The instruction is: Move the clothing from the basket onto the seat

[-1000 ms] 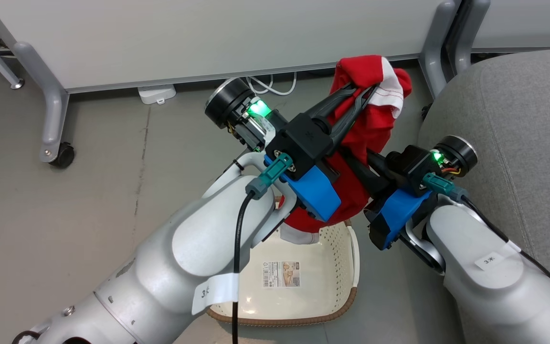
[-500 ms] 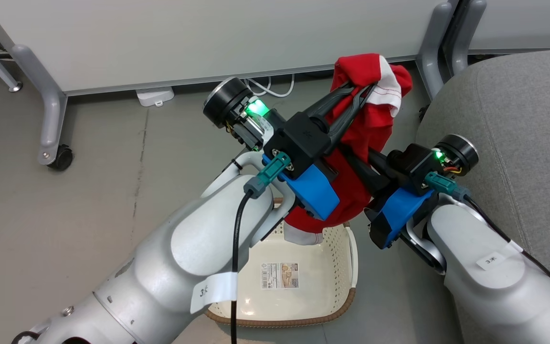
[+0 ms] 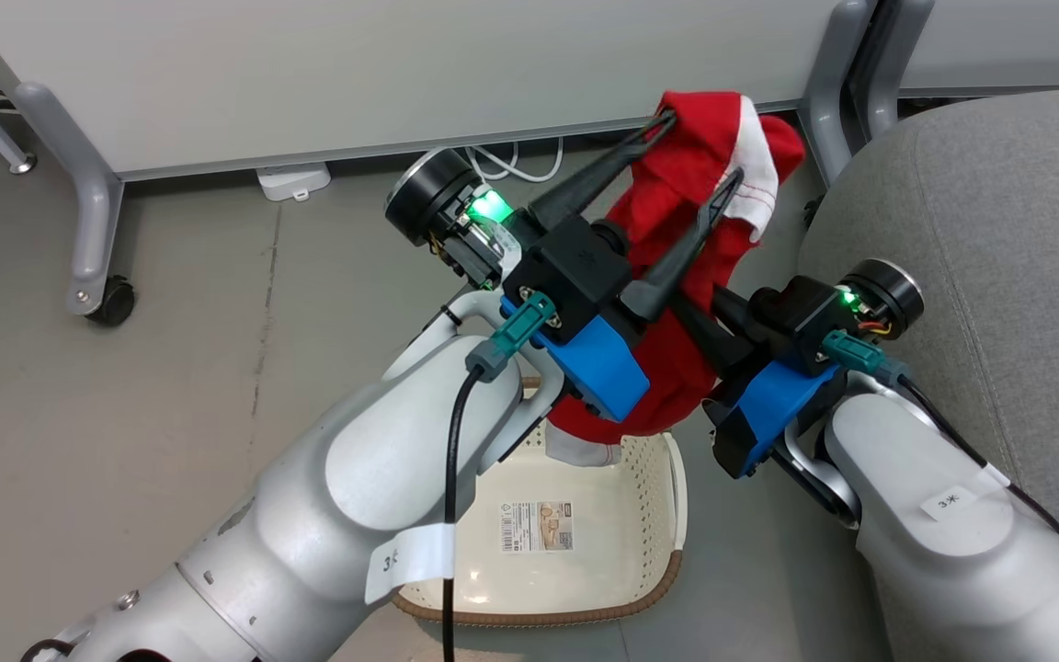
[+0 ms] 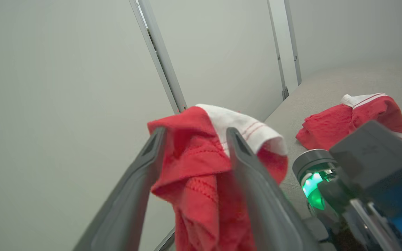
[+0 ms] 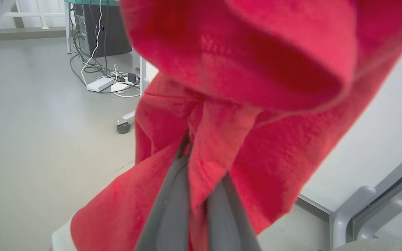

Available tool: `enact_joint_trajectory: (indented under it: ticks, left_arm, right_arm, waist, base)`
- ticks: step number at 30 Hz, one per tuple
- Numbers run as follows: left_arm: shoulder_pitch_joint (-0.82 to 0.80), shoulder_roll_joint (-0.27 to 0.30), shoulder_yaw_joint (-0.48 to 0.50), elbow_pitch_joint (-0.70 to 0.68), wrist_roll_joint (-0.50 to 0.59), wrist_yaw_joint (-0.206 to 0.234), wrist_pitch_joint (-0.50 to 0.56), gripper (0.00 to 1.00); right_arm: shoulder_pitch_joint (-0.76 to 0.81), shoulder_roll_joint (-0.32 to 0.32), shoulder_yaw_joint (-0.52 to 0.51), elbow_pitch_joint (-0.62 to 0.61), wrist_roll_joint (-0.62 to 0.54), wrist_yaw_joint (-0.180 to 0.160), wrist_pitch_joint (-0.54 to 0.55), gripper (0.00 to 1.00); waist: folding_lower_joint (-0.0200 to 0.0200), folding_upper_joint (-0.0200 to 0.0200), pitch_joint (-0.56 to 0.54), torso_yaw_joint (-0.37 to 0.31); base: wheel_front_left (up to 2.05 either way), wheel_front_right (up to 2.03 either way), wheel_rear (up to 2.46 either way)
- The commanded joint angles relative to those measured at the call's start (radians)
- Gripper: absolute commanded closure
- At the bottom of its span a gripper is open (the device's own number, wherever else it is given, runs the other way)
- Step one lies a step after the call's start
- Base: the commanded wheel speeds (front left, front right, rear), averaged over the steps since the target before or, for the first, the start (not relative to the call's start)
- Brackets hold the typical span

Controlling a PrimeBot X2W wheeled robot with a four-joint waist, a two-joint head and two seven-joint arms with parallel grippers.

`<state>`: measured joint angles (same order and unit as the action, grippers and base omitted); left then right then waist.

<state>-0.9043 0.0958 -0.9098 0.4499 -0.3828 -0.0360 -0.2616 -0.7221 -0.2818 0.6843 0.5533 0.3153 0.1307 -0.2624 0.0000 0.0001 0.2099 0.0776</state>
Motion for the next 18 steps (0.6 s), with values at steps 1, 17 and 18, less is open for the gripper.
enact_joint_trajectory:
  ticks: [1,17,18]
  left_arm:
    - [0.004,0.005,0.007,0.002,0.007,0.003,-0.005,0.0]
    - [-0.006,0.014,0.014,0.002,0.019,0.006,-0.005,0.0]
    - [-0.007,0.015,0.013,0.003,0.019,0.005,-0.005,0.0]
  right_arm:
    - [0.011,-0.001,-0.004,-0.006,0.004,0.0,-0.004,1.0]
    - [0.01,0.001,-0.032,-0.023,-0.006,0.0,-0.004,1.0]
    - [0.011,0.002,-0.036,-0.025,-0.008,0.0,-0.004,1.0]
  waist:
    - [0.0,-0.0001,0.001,0.0]
    - [0.0,-0.0001,0.029,-0.028]
    - [0.0,-0.0001,0.033,-0.032]
  base:
    - [0.0,0.0,0.0]
    - [0.0,0.0,0.0]
    - [0.0,0.0,0.0]
